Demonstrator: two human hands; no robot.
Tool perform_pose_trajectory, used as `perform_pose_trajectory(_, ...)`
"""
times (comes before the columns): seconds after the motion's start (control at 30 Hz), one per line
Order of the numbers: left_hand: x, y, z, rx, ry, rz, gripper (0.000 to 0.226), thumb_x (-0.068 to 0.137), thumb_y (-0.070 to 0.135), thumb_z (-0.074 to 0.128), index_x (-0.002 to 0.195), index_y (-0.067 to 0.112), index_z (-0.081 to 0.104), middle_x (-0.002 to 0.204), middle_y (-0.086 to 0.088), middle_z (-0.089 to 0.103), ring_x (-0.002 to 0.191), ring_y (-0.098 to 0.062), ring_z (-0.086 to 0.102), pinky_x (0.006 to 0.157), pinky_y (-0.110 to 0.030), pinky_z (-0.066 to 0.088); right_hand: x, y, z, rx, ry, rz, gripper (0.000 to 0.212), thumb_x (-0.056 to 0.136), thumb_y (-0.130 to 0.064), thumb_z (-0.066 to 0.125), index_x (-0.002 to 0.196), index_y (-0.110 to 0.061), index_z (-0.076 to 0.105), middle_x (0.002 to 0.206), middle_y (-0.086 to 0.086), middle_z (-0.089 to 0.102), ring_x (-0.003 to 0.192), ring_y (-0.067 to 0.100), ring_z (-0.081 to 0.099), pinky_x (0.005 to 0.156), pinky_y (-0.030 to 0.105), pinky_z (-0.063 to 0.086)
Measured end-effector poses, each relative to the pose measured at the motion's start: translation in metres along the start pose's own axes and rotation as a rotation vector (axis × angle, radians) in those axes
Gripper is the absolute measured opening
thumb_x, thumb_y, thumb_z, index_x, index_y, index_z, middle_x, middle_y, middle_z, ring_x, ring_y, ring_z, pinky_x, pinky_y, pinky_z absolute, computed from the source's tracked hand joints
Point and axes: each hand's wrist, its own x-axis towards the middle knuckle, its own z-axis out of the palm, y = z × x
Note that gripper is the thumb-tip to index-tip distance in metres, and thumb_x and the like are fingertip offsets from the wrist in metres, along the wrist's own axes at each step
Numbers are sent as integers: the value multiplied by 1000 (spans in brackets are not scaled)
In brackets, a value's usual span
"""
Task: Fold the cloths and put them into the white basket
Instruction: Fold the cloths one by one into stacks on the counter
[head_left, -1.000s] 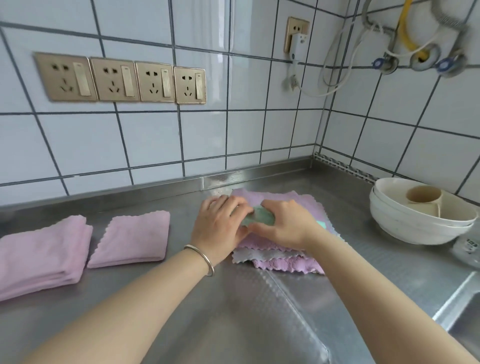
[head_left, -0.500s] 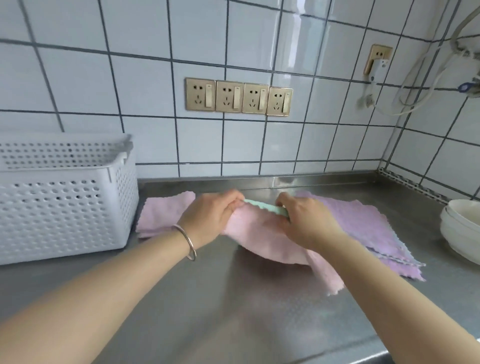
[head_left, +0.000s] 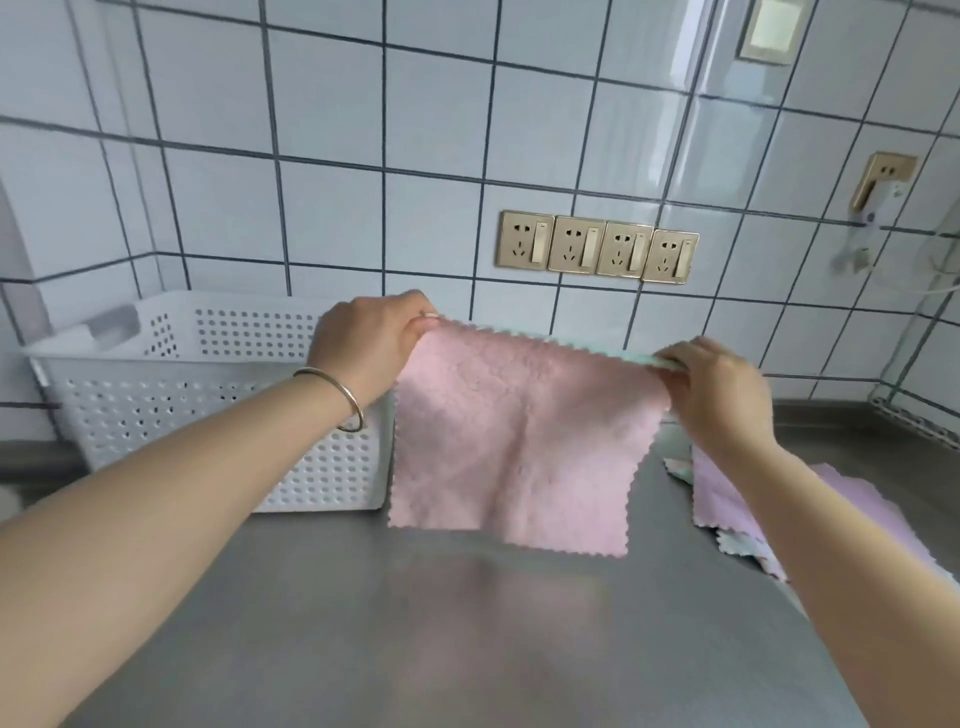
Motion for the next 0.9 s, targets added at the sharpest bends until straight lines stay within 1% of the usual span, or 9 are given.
perform_pose_trajectory(0.13, -32, -4, -42, -87, 19, 40, 25, 93, 27, 49, 107, 19, 68, 91, -8, 75, 83, -30, 68, 73, -34, 51, -24, -8, -22, 84, 108, -185, 16, 79, 0, 68, 94, -3, 73, 84, 14, 67, 78, 37, 61, 59, 39, 51)
perform_pose_trajectory(0.23, -96, -7, -58, -193, -94, 92, 42, 86, 42, 34, 103, 26, 68, 87, -1, 76, 74, -22, 70, 67, -30, 53, -70, -3, -30, 135, 32, -285, 19, 74, -2, 65, 89, -5, 75, 80, 9, 68, 77, 32, 58, 59, 37, 51)
perform_pose_trajectory(0.3, -145, -12, -55, -236, -283, 66, 42, 84, 53, 29, 105, 36, 61, 92, 6, 75, 76, -17, 70, 67, -27, 53, -108, 5, -27, 164, -104, -340, 20, 69, -6, 66, 85, -10, 76, 82, 3, 72, 78, 20, 54, 61, 33, 50)
perform_pose_trajectory(0.43, -230, -17, -37, -274, -759, -64, 85, 68, 86, 0, 115, 46, 58, 112, 18, 69, 101, -5, 66, 87, -26, 51, -187, 23, -9, 169, -522, -352, 34, 63, -2, 83, 87, -24, 78, 93, -13, 74, 87, 15, 66, 64, 31, 58)
perform_pose_trajectory(0.53, -262, -15, -34, -277, -912, -103, 31, 84, 68, 21, 97, 70, 50, 103, 13, 72, 92, -11, 68, 86, -29, 51, -223, 28, -6, 193, -694, -266, 25, 77, -8, 73, 95, -25, 77, 109, -24, 64, 112, 3, 54, 88, 28, 51)
perform_pose_trajectory(0.67, -266, -3, -43, -259, -932, -163, 29, 96, 35, 42, 92, 60, 57, 90, 11, 73, 80, -11, 66, 81, -30, 52, -240, 27, -15, 206, -783, -186, 25, 85, -10, 63, 106, -23, 73, 115, -29, 51, 115, -10, 39, 95, 9, 31)
perform_pose_trajectory(0.77, -263, 3, -52, -253, -1000, -162, 24, 95, 30, 45, 90, 44, 63, 77, 13, 68, 66, -4, 58, 66, -18, 43, -243, 22, -28, 232, -886, 10, 12, 86, -21, 63, 93, -26, 73, 98, -18, 66, 91, 2, 60, 81, 19, 44)
perform_pose_trajectory(0.83, -259, 4, -58, -241, -1066, -119, 30, 94, 32, 47, 71, 49, 55, 72, 15, 66, 64, -4, 55, 61, -16, 38, -238, 22, -39, 169, -978, 9, 20, 89, -29, 60, 69, -27, 60, 67, -10, 60, 62, 6, 50, 62, 19, 39)
perform_pose_trajectory(0.9, -250, 4, -66, -262, -1144, -117, 33, 93, 32, 50, 65, 48, 50, 66, 28, 62, 63, 4, 53, 60, -10, 35, -229, 21, -51, 145, -1091, 10, 36, 89, -29, 58, 59, -20, 40, 54, -8, 43, 53, 7, 34, 53, 21, 29)
